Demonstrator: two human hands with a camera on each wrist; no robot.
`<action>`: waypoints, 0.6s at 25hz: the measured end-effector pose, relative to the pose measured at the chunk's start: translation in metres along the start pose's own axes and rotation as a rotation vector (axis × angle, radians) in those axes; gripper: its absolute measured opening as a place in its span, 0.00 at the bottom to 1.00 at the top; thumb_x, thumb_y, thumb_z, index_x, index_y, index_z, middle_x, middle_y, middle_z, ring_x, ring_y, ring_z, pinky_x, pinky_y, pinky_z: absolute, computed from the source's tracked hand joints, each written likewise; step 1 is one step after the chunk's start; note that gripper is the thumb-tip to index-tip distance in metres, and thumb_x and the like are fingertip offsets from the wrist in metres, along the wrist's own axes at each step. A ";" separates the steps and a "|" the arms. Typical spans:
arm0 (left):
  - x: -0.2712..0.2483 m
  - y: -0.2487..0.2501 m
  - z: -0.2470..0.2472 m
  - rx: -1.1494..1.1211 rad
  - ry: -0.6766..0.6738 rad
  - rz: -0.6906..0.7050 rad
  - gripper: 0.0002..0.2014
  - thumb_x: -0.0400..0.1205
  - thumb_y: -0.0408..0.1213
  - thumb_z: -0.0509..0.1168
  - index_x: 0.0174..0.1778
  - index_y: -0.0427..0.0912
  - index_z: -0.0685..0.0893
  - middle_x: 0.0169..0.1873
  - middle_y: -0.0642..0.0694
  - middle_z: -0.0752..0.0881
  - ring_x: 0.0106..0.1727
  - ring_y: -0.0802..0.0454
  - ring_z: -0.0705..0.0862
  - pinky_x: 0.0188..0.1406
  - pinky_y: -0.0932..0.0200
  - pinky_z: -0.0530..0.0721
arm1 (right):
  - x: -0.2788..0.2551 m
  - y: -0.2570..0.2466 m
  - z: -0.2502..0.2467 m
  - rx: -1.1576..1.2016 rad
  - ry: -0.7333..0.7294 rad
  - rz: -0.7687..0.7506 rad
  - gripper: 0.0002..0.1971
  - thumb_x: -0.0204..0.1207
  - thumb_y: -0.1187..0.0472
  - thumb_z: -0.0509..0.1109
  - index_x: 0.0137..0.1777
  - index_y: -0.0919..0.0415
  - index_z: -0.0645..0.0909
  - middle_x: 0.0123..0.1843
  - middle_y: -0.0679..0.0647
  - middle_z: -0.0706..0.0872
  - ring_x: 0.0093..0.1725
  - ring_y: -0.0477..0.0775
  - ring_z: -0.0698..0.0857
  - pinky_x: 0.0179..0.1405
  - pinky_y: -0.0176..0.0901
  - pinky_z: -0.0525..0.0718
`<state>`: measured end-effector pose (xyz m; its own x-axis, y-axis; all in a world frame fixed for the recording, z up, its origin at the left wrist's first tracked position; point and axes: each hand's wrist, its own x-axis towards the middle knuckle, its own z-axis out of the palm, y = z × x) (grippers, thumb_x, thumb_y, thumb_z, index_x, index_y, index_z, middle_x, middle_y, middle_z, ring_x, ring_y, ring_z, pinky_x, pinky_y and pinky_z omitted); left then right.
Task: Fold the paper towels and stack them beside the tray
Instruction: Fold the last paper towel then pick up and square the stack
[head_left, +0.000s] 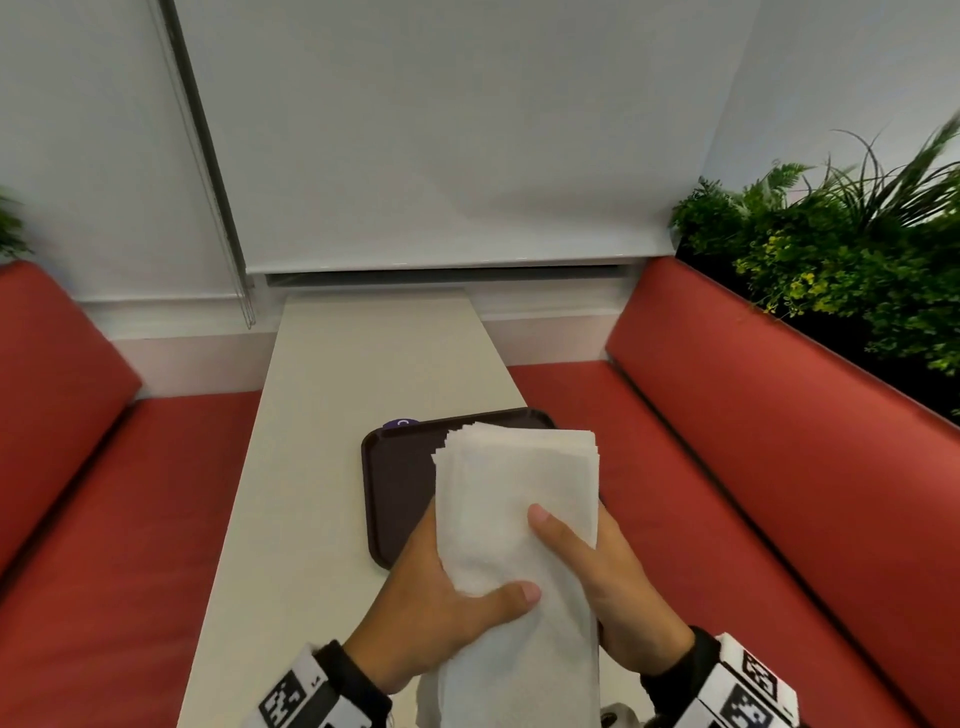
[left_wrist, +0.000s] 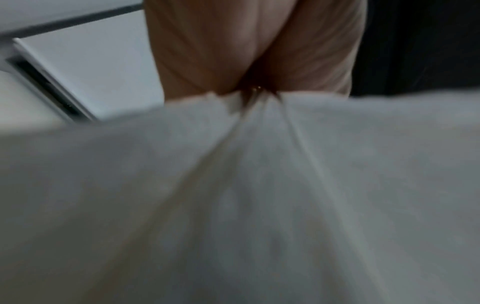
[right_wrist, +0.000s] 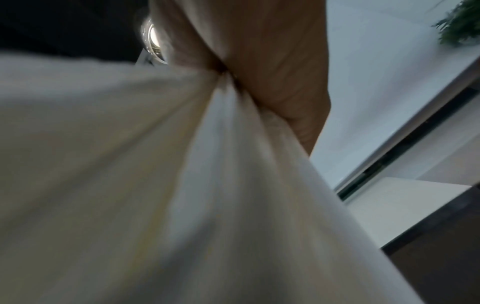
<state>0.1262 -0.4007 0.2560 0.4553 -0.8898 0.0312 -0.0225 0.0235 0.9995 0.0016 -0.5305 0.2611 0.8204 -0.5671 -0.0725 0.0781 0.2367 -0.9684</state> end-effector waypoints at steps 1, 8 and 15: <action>0.001 0.000 -0.001 -0.031 0.002 0.014 0.39 0.60 0.45 0.81 0.67 0.57 0.73 0.58 0.53 0.86 0.59 0.55 0.86 0.55 0.50 0.86 | -0.002 -0.001 -0.001 0.010 -0.001 -0.003 0.42 0.58 0.41 0.82 0.72 0.51 0.70 0.66 0.57 0.84 0.64 0.61 0.85 0.61 0.62 0.84; 0.002 -0.033 -0.016 -0.277 0.208 -0.118 0.31 0.62 0.41 0.82 0.57 0.61 0.75 0.52 0.48 0.88 0.52 0.46 0.88 0.50 0.43 0.88 | -0.035 0.032 0.004 -0.340 -0.109 0.141 0.36 0.63 0.46 0.79 0.71 0.53 0.73 0.62 0.50 0.88 0.60 0.51 0.87 0.61 0.49 0.85; 0.043 -0.071 -0.002 -0.430 0.292 -0.240 0.30 0.72 0.30 0.74 0.67 0.55 0.72 0.55 0.47 0.87 0.55 0.46 0.87 0.51 0.46 0.86 | -0.017 0.061 -0.027 -0.306 0.047 0.234 0.29 0.62 0.51 0.82 0.64 0.40 0.79 0.56 0.43 0.89 0.57 0.47 0.87 0.55 0.49 0.87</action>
<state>0.1494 -0.4397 0.1861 0.6315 -0.7315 -0.2570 0.4483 0.0740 0.8908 -0.0231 -0.5278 0.1964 0.7687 -0.5629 -0.3037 -0.2861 0.1219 -0.9504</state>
